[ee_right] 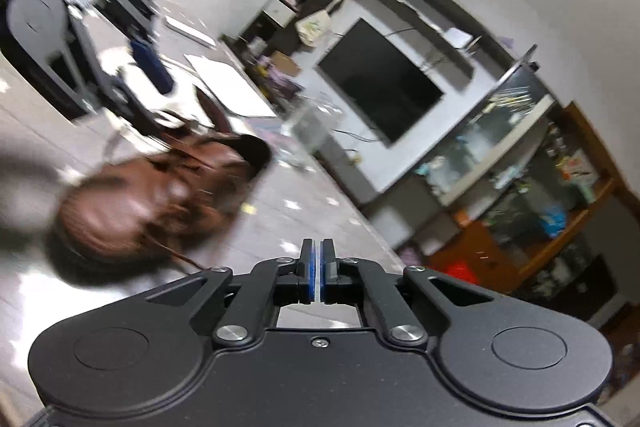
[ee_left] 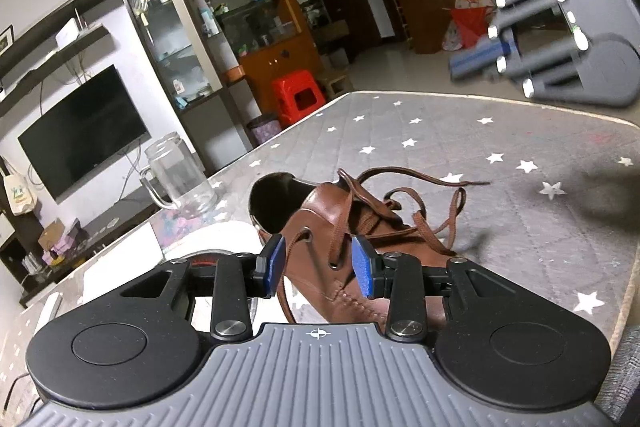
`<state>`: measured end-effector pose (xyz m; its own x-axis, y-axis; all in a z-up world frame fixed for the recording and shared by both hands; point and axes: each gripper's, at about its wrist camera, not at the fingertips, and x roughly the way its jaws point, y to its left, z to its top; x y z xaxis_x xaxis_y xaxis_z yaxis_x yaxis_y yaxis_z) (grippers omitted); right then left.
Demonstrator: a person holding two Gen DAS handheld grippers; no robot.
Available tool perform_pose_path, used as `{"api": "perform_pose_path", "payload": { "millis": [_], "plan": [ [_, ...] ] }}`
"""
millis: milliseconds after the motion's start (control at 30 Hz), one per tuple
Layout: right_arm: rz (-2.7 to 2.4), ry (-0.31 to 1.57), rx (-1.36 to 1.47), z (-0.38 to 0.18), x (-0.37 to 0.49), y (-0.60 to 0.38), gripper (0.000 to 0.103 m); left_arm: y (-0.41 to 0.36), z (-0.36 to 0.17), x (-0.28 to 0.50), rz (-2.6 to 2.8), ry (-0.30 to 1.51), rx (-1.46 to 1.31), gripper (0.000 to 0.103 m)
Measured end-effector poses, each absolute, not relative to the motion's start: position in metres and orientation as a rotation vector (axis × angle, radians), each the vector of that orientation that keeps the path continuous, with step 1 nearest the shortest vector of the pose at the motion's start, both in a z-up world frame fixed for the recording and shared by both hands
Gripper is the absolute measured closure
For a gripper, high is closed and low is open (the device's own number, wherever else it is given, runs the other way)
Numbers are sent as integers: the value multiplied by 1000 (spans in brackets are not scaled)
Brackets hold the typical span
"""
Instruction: Lace up shoes with both hands
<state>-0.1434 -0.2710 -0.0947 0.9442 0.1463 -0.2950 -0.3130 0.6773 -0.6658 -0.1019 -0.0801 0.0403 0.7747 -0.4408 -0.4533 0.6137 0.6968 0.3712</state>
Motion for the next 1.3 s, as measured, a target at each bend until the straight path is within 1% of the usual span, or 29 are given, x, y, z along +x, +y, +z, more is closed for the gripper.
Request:
{"api": "perform_pose_path", "payload": {
  "millis": [233,400,533,567,600,700,767,800,1067,1100,1133,1167,1200,1267,1300],
  "plan": [
    [374,261,-630,-101,-151,-246,100,-78,36,-101,-580,368,483,66],
    [418,295,-552,-103,-152,-240,93,-79,34,-97,-557,401,452,65],
    [426,317,-511,-103,-150,-237,93,-80,36,-96,-533,427,435,65],
    [425,320,-503,-103,-149,-237,93,-81,37,-95,-518,445,426,65],
    [422,324,-491,-103,-149,-237,90,-82,37,-95,-512,454,421,64],
    [413,335,-453,-101,-149,-237,80,-83,38,-95,-490,477,407,59],
    [408,337,-436,-100,-150,-238,79,-85,40,-97,-468,486,406,53],
    [406,337,-432,-100,-151,-238,76,-86,41,-98,-457,485,408,53],
    [425,355,-386,-103,-155,-235,73,-89,57,-101,-453,429,411,52],
    [430,358,-382,-104,-156,-234,73,-91,59,-99,-458,423,418,53],
    [436,360,-380,-105,-157,-232,73,-93,61,-97,-463,417,425,56],
    [441,362,-381,-105,-157,-232,73,-95,62,-94,-478,413,442,61],
    [443,362,-381,-105,-156,-232,73,-98,63,-91,-493,409,459,63],
    [448,366,-375,-105,-155,-232,73,-104,63,-87,-525,413,487,74],
    [452,369,-371,-104,-154,-233,73,-108,63,-85,-549,415,508,78]
  ]
}}
